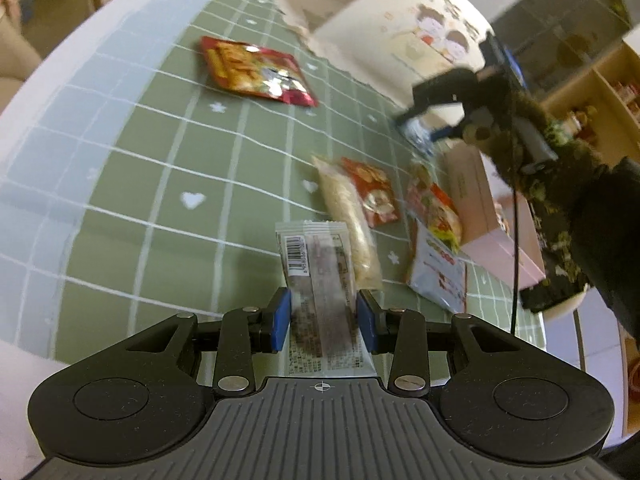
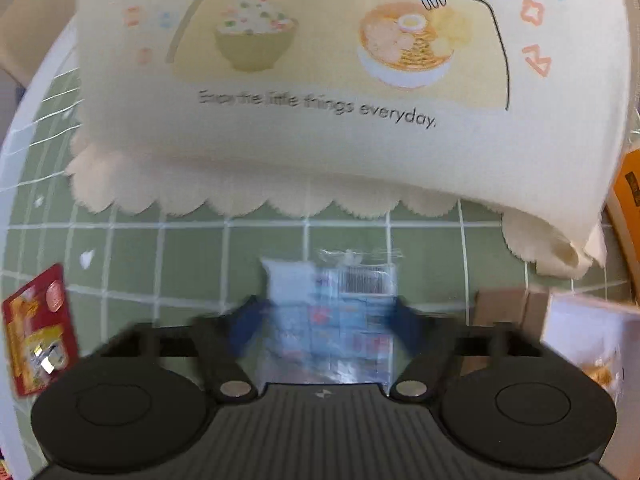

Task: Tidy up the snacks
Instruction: 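Grasp a dark bar packet with the left gripper while the right gripper grasps a clear candy bag, then place the clear candy bag and dark bar packet into the pink box with both grippers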

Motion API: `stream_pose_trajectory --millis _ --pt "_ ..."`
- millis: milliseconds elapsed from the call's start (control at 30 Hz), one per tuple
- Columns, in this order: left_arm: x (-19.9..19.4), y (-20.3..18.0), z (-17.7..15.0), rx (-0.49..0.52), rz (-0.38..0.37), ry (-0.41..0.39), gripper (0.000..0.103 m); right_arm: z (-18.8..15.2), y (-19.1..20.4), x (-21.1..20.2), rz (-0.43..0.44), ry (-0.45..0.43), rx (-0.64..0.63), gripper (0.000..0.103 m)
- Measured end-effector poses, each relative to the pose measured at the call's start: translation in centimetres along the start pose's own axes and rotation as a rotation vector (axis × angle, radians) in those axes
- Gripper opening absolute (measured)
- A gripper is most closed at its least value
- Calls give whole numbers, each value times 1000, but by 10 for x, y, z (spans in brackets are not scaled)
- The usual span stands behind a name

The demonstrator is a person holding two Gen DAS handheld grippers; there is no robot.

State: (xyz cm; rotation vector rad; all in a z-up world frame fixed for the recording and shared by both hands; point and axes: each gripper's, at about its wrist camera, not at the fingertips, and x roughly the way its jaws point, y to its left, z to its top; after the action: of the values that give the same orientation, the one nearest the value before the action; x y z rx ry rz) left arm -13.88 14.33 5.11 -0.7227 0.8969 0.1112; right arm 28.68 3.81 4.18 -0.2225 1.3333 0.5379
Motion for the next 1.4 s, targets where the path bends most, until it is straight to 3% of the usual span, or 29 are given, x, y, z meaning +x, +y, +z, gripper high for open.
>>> stream_pose_trajectory --millis 67,167,300,433,600,700,800,867,933,1000,1133,1267,1333,1400 --pt "8 -11 0 40 -14 23 41 -22 3 -26 111 -13 -6 58" --pt "20 -29 -3 103 -49 75 41 -73 13 -69 208 -30 -69 58" --pt "37 -57 -10 213 -98 154 41 -151 6 -118 251 -71 -120 58" --pt "46 -92 -18 337 -165 242 41 -208 -32 -155 193 -151 -25 59" --pt "36 -149 -15 500 -334 298 41 -278 -82 -202 -27 -310 97 59" --pt "18 -193 11 599 -407 231 41 -309 -109 -225 -115 -366 192 59" --pt "0 -238 50 703 -462 69 41 -324 -128 -237 -153 -411 254 59" --pt "4 -267 76 751 -458 -43 41 -326 -133 -241 -167 -441 273 59" --pt "27 -288 99 743 -418 -102 41 -324 -132 -241 -183 -469 276 59" --pt "63 -302 117 696 -380 -91 41 -319 -132 -240 -194 -496 259 59" --pt "136 -302 130 589 -295 8 41 -311 -133 -237 -207 -522 195 59" --pt "201 -289 125 570 -206 89 41 -301 -136 -224 -191 -480 150 59" --pt "204 -275 127 507 -192 66 40 -297 -140 -221 -168 -470 145 59" --pt "186 -266 134 422 -263 12 40 -292 -143 -224 -159 -481 131 59"
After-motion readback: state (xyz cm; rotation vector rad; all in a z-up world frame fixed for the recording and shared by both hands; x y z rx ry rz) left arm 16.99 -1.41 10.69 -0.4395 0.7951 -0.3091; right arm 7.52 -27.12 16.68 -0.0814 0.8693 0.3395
